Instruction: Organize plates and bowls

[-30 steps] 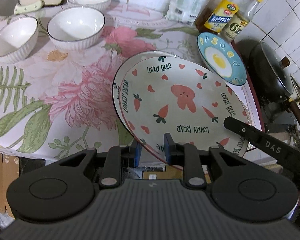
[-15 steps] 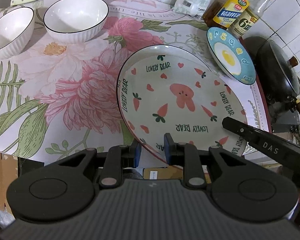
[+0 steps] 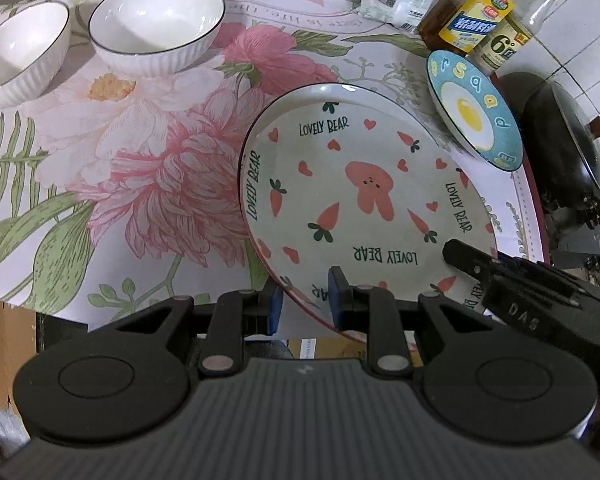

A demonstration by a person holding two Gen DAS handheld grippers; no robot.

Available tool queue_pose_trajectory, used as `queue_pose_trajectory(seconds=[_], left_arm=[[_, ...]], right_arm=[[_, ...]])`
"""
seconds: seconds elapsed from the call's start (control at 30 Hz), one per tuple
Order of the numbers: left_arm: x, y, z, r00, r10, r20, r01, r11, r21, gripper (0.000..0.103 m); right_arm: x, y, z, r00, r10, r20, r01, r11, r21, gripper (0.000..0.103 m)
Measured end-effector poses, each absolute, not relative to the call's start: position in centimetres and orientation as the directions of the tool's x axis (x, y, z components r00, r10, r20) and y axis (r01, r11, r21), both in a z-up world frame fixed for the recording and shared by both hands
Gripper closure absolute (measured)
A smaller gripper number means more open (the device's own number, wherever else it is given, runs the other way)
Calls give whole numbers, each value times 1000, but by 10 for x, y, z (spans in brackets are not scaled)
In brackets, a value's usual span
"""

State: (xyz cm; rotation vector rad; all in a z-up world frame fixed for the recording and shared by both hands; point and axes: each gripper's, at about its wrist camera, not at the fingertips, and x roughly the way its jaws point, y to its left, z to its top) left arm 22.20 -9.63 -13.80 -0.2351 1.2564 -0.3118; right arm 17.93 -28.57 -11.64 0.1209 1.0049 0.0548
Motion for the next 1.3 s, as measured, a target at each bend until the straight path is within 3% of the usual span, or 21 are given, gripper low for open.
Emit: queue_pose_trajectory(seconds=[0.57, 1.0, 1.13, 1.3], left_arm=[[222, -105, -148, 218, -327, -920, 51, 945, -324, 81], [220, -115, -134, 242, -295, -924, 90, 955, -281, 81], [215, -121, -121, 241, -323, -915, 117, 946, -303, 81], [199, -131, -94, 274, -295, -915, 174, 951, -255, 78]], right_arm=[[179, -276, -130, 530, 12, -848, -5, 1000, 11, 64], [182, -275, -138, 577, -9, -817, -32, 999, -33, 67], [179, -266, -129, 571, -55, -819, -69, 991, -115, 67], [156, -279, -99, 633, 70, -771, -124, 992, -12, 62]])
